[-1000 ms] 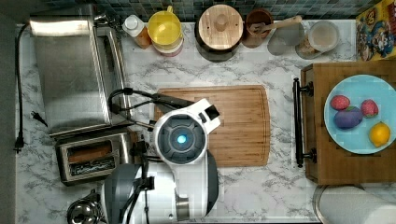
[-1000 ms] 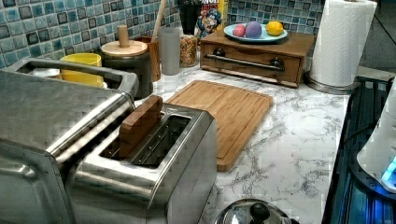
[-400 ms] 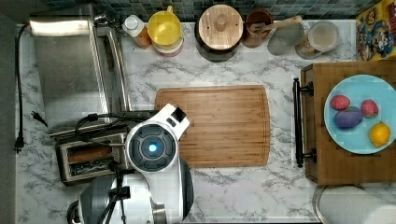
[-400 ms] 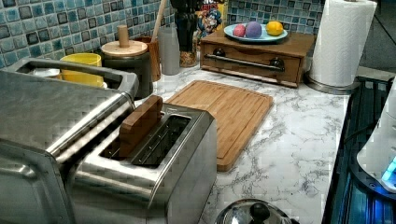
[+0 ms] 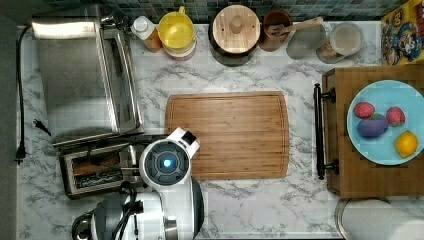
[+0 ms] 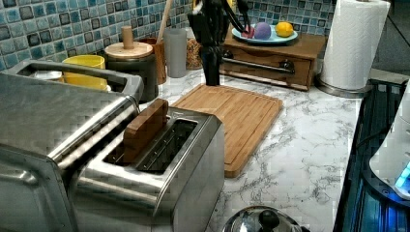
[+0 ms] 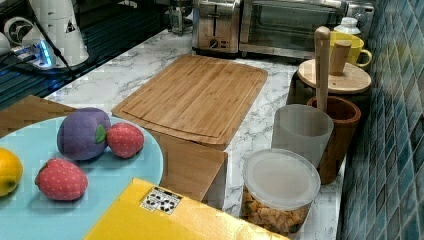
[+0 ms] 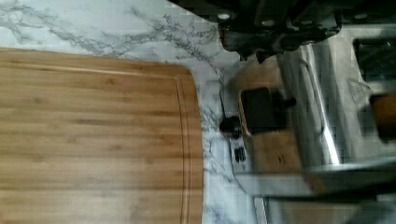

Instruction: Turn on the toaster.

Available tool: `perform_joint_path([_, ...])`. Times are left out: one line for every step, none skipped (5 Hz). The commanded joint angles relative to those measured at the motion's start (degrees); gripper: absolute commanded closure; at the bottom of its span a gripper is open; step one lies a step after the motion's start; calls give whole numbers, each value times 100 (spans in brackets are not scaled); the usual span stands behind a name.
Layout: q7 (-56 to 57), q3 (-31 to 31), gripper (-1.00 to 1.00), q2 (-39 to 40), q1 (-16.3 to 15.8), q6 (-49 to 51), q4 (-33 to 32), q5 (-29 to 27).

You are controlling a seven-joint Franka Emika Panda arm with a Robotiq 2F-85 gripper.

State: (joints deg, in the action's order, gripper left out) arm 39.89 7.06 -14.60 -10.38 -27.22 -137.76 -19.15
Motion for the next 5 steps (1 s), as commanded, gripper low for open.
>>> perform_joint_path([283, 259, 100, -937, -271, -1372, -900, -801])
perform_joint_path([179, 306, 100, -1043, -218, -1685, -1046, -882])
perform_joint_path([180, 201, 100, -841, -262, -1668, -938, -965])
perform_joint_path([236, 336, 100, -621, -140, -1715, -845, -981])
perform_joint_path([170, 295, 100, -459, -260, -1992, -842, -1012])
